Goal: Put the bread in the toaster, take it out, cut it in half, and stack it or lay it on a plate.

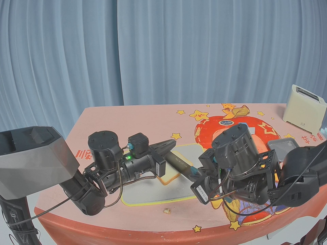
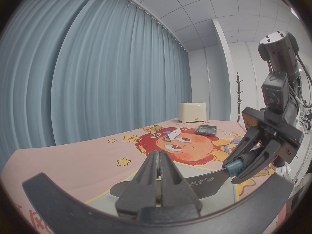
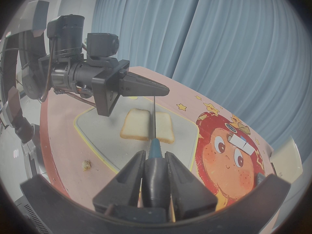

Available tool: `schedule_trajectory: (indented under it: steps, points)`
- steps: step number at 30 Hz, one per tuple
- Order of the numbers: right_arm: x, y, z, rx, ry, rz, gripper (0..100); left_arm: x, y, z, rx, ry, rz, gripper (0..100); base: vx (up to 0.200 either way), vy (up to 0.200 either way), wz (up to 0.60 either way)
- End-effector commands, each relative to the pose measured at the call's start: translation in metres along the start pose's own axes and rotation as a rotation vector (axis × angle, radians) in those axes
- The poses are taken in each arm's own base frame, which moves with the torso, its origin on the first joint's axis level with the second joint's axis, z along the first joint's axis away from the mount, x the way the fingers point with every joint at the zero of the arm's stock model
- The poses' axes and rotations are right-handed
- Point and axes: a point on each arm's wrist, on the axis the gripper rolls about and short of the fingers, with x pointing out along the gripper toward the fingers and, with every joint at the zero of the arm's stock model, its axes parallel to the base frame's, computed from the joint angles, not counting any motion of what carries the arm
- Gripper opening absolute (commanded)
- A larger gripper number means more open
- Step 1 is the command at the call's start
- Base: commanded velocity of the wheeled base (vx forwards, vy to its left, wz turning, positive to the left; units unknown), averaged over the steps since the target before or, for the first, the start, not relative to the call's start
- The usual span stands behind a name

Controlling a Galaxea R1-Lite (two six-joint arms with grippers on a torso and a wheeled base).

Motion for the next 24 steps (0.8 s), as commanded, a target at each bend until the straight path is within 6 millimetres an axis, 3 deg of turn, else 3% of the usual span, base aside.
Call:
schedule_trajectory:
  steps: [1,4,11,24]
  points:
    - [0.0,0.001,-0.001,-0.003,0.002,0.007,0,-0.003,0.0,0.01,0.008,-0.029,0.003,0,0.0,0.0,0.0]
    - [0.0,0.004,-0.002,-0.01,0.006,0.014,0,-0.006,0.0,0.019,0.014,-0.051,0.003,0,0.0,0.0,0.0]
    - [-0.005,0.003,0.003,0.006,-0.02,0.015,0,-0.007,0.0,0.02,0.015,-0.052,0.005,0,0.0,0.0,0.0]
    - [-0.034,-0.012,0.016,0.087,-0.116,0.016,0,-0.029,0.006,0.046,0.034,-0.107,0.042,0,0.0,0.0,0.0]
